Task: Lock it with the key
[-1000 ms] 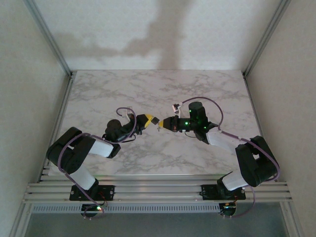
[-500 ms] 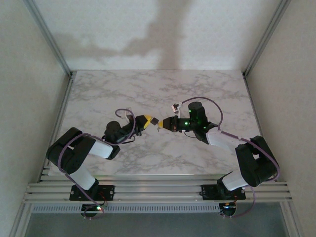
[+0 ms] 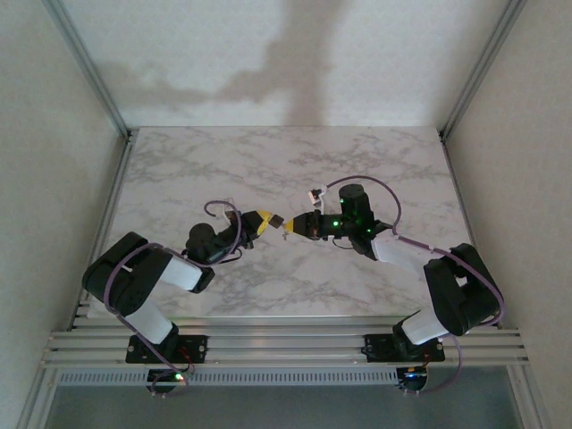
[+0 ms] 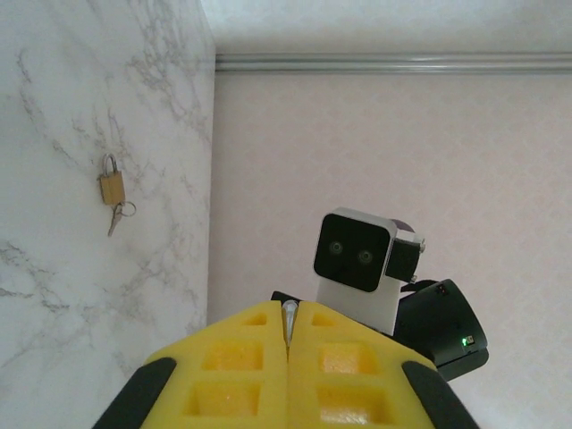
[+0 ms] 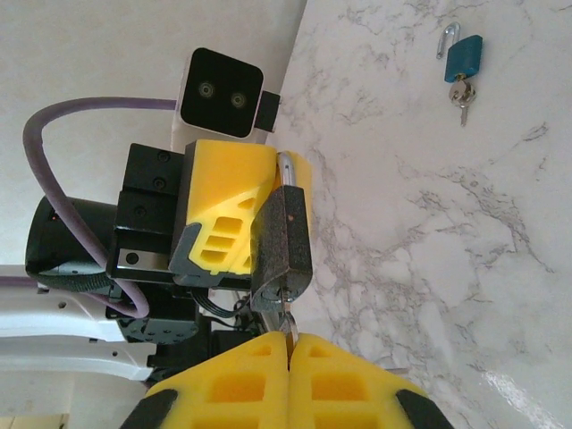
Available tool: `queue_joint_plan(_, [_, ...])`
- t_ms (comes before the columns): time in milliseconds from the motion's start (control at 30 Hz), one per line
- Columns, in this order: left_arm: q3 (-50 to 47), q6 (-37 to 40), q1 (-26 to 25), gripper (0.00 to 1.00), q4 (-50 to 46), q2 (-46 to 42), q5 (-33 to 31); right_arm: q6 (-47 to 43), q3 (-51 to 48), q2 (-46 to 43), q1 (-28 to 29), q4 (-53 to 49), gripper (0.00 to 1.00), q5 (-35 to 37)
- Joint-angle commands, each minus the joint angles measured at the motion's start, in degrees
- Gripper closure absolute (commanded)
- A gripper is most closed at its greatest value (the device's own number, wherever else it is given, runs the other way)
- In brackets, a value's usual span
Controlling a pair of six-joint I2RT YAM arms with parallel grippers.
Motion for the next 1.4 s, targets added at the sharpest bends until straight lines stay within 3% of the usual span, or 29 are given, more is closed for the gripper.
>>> queue_joint_plan(0, [-1.3,-1.0,2.8,1.00,2.5,-1.9,-5.7,-0.2,1.5,0.0,-0.3,1.2,1.00,-2.5])
queue_joint_plan(833, [-3.3,-0.9,4.1,1.00,1.1,-4.6,-7.5,0.1,1.6,0.0,0.0,1.9,1.00,-3.5])
queue_joint_plan(1033, [-3.1,-0.2,4.5,1.00,0.1,-4.6,-6.4,-1.5,1.3,-1.7,-0.1,-0.5,1.00,-1.1])
queue_joint_plan(1367, [0.6,9.5,4.7,1.00,-15.0,-8.0,-3.0,-3.0,-0.7,-5.9,-0.9,-2.1,1.00,4.3])
